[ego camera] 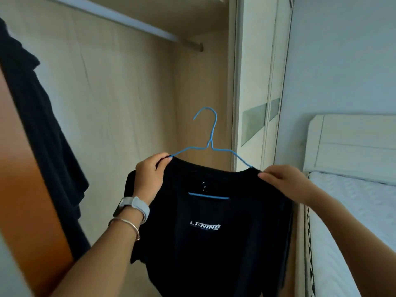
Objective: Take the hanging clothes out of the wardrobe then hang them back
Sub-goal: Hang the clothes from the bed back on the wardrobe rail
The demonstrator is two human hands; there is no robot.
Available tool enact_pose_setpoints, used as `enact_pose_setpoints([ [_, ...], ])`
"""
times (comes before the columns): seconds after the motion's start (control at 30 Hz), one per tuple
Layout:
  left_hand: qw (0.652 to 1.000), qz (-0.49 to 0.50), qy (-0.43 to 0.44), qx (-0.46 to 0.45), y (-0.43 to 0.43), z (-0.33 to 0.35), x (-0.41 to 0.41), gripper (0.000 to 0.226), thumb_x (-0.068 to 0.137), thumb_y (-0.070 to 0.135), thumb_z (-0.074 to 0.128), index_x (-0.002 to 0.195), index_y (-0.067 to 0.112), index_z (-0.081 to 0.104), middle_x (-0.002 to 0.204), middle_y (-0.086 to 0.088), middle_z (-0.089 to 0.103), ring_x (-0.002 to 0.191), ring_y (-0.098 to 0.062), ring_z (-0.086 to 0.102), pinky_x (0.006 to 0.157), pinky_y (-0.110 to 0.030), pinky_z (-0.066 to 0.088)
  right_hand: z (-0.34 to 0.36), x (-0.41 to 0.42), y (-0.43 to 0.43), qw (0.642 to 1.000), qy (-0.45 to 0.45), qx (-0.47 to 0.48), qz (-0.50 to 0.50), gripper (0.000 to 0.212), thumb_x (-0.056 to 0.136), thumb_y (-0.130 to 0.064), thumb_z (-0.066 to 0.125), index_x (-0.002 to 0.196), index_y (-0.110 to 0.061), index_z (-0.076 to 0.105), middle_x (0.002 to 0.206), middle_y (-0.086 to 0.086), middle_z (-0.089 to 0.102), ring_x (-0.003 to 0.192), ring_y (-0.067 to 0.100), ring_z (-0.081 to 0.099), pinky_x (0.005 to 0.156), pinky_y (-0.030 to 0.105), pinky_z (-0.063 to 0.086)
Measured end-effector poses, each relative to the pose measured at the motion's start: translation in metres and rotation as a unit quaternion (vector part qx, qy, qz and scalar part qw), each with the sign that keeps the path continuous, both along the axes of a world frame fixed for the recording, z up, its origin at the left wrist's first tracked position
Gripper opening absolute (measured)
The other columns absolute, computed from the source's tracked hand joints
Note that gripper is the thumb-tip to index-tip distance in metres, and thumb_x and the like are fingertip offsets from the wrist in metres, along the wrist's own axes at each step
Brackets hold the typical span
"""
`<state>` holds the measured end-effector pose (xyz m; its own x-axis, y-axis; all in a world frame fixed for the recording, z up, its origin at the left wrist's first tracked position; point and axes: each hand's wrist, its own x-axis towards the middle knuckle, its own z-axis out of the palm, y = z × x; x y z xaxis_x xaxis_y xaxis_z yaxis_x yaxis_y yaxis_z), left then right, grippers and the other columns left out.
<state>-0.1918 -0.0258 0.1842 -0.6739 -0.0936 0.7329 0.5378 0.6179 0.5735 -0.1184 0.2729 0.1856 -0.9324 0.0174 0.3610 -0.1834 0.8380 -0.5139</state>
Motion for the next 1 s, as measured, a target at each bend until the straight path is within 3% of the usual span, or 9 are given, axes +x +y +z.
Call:
enact_pose_setpoints([
  [0.17, 1.0, -0.004, 0.017, 0.005, 0.015, 0.009, -0.054, 0.021, 0.087, 0.012, 0.06, 0.1, 0.0, 0.07, 0.096, -0.013, 0.073, 0.084, -0.025, 0.065, 0.067, -0.007, 0.038, 0.009, -0.041, 0.009, 0.997, 0.061, -0.043, 0.006, 0.021, 0.091, -0.023, 0.054, 0.074, -0.032, 0.061, 0.064, -0.013, 0.063, 0.067, -0.001, 0.059, 0.062, 0.004, 0.04],
  [0.27, 1.0, 0.009, 0.022, 0.017, 0.022, 0.018, -0.096, 0.021, 0.087, 0.015, 0.059, 0.1, 0.002, 0.07, 0.09, -0.009, 0.072, 0.075, -0.015, 0.06, 0.061, 0.003, 0.037, 0.021, -0.086, 0.021, 0.987, 0.101, -0.115, 0.038, 0.023, 0.089, -0.021, 0.057, 0.07, -0.031, 0.064, 0.07, -0.014, 0.068, 0.065, -0.008, 0.059, 0.063, 0.004, 0.04],
  [0.33, 0.999, 0.026, 0.027, 0.027, 0.024, 0.029, -0.128, 0.02, 0.087, 0.016, 0.059, 0.098, 0.005, 0.071, 0.085, -0.006, 0.072, 0.071, -0.015, 0.06, 0.059, 0.003, 0.038, 0.035, -0.122, 0.029, 0.979, 0.094, -0.161, 0.077, 0.023, 0.089, -0.022, 0.058, 0.068, -0.025, 0.068, 0.059, -0.009, 0.066, 0.055, -0.004, 0.055, 0.056, 0.007, 0.04],
  [0.5, 0.994, 0.095, 0.041, 0.026, 0.037, 0.065, -0.198, 0.02, 0.09, 0.018, 0.054, 0.094, 0.004, 0.069, 0.078, -0.011, 0.07, 0.073, -0.029, 0.062, 0.07, -0.035, 0.049, 0.078, -0.208, 0.038, 0.949, 0.029, -0.241, 0.2, 0.024, 0.09, -0.02, 0.056, 0.076, -0.005, 0.068, 0.064, 0.006, 0.056, 0.059, 0.016, 0.048, 0.054, 0.025, 0.037],
  [0.57, 0.992, 0.116, 0.047, 0.028, 0.043, 0.085, -0.22, 0.021, 0.092, 0.015, 0.052, 0.094, 0.002, 0.068, 0.079, -0.012, 0.069, 0.075, -0.03, 0.062, 0.071, -0.035, 0.048, 0.101, -0.237, 0.035, 0.94, 0.046, -0.248, 0.23, 0.023, 0.09, -0.019, 0.056, 0.076, -0.004, 0.067, 0.063, 0.008, 0.055, 0.061, 0.018, 0.047, 0.056, 0.028, 0.035],
  [0.7, 0.979, 0.184, 0.08, 0.026, 0.053, 0.13, -0.255, 0.03, 0.092, 0.004, 0.047, 0.119, 0.001, 0.057, 0.123, -0.017, 0.057, 0.115, -0.03, 0.054, 0.096, -0.023, 0.036, 0.149, -0.287, 0.019, 0.924, 0.093, -0.252, 0.271, 0.027, 0.09, -0.018, 0.055, 0.073, -0.001, 0.066, 0.062, 0.006, 0.055, 0.06, 0.017, 0.049, 0.058, 0.029, 0.037],
  [0.77, 0.977, 0.19, 0.088, 0.036, 0.063, 0.155, -0.266, 0.035, 0.091, 0.002, 0.046, 0.125, 0.001, 0.051, 0.131, -0.017, 0.048, 0.122, -0.028, 0.048, 0.099, -0.016, 0.029, 0.169, -0.314, 0.006, 0.921, 0.105, -0.258, 0.27, 0.027, 0.09, -0.019, 0.055, 0.072, -0.002, 0.067, 0.062, 0.006, 0.056, 0.061, 0.017, 0.051, 0.061, 0.03, 0.039],
  [0.9, 0.986, 0.134, 0.098, 0.028, 0.091, 0.205, -0.29, 0.023, 0.091, 0.01, 0.047, 0.104, 0.003, 0.066, 0.103, -0.01, 0.063, 0.1, -0.022, 0.056, 0.074, -0.011, 0.03, 0.211, -0.37, -0.026, 0.913, 0.14, -0.293, 0.248, 0.028, 0.086, -0.022, 0.058, 0.06, -0.015, 0.067, 0.061, 0.002, 0.059, 0.066, 0.02, 0.056, 0.067, 0.036, 0.045],
  [1.0, 0.993, 0.022, 0.017, 0.113, 0.101, 0.25, -0.312, 0.022, 0.095, 0.022, 0.042, 0.095, 0.014, 0.062, 0.093, -0.002, 0.057, 0.092, -0.017, 0.052, 0.079, -0.025, 0.037, 0.244, -0.398, -0.047, 0.901, 0.151, -0.331, 0.237, 0.022, 0.084, -0.021, 0.059, 0.066, -0.015, 0.069, 0.08, 0.012, 0.069, 0.083, 0.029, 0.065, 0.084, 0.044, 0.053],
])
